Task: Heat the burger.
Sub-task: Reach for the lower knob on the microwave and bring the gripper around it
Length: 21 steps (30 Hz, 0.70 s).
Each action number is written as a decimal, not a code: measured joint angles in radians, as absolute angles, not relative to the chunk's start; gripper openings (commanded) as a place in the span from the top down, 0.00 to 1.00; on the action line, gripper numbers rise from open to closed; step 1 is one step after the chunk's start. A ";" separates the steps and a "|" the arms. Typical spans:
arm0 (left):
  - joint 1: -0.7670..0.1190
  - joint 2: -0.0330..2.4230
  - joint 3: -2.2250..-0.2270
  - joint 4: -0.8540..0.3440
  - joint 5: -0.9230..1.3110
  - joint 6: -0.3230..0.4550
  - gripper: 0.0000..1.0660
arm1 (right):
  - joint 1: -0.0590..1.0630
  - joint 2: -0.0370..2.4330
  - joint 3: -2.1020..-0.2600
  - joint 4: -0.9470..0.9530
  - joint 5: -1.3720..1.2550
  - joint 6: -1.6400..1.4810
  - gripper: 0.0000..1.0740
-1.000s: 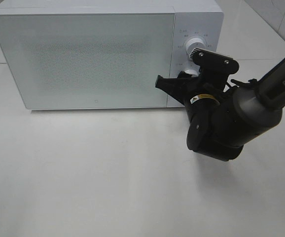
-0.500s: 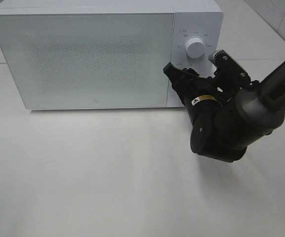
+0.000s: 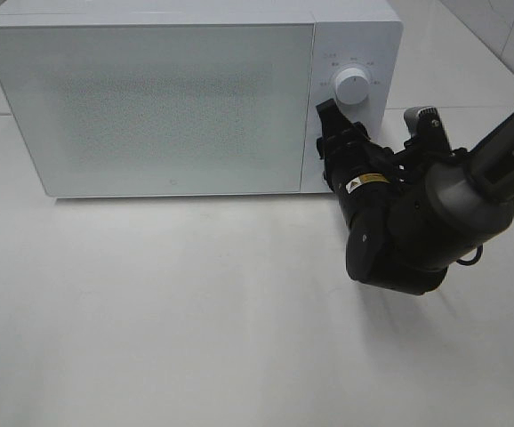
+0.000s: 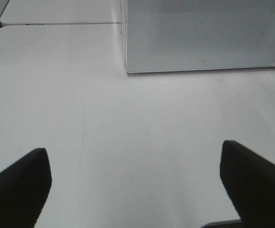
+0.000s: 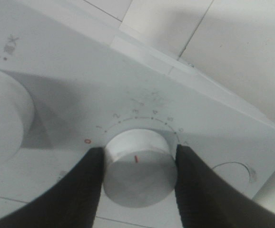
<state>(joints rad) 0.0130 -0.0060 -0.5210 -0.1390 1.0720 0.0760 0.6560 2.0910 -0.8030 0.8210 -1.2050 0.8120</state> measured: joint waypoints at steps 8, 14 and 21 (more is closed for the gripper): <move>0.013 -0.006 -0.521 -0.139 1.072 0.076 0.17 | 0.652 2.091 -0.803 0.814 -1.205 0.954 1.00; 0.013 -0.006 -0.521 -0.139 1.072 0.076 0.17 | 0.652 2.091 -0.803 0.814 -1.205 1.025 1.00; 0.013 -0.006 -0.521 -0.139 1.072 0.076 0.17 | 0.652 2.091 -0.802 0.809 -1.205 1.186 1.00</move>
<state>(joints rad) 0.0130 -0.0060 -0.5210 -0.1390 1.0720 0.0760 0.6520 2.0910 -0.8020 0.8090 -1.2050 1.1860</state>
